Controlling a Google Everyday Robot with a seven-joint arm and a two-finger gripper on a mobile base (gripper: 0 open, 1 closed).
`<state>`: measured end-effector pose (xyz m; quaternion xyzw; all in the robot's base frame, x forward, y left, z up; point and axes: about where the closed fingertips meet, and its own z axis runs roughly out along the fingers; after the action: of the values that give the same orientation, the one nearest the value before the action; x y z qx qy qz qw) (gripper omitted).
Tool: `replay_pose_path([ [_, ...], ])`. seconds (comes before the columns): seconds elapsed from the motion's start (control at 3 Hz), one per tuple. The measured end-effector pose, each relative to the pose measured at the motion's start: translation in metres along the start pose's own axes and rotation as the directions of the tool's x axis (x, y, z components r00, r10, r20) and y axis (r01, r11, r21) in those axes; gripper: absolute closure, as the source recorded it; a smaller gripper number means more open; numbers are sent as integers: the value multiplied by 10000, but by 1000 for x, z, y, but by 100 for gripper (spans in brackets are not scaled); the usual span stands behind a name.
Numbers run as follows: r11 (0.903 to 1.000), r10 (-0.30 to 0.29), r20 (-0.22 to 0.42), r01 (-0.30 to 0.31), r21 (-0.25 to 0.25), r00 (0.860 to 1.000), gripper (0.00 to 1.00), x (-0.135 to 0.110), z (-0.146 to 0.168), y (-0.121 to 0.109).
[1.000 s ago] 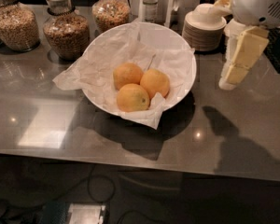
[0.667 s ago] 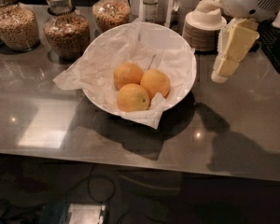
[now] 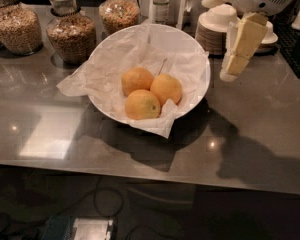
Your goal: Pick orange from white bowl
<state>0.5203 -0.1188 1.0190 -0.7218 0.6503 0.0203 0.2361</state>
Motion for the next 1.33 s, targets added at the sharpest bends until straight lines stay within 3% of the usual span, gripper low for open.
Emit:
replay_pose_path([
  [0.67, 10000, 78, 451, -81, 51, 9990, 0, -4, 11, -5],
  [1.33, 9998, 76, 1712, -47, -173, 9852, 0, -26, 77, -28],
])
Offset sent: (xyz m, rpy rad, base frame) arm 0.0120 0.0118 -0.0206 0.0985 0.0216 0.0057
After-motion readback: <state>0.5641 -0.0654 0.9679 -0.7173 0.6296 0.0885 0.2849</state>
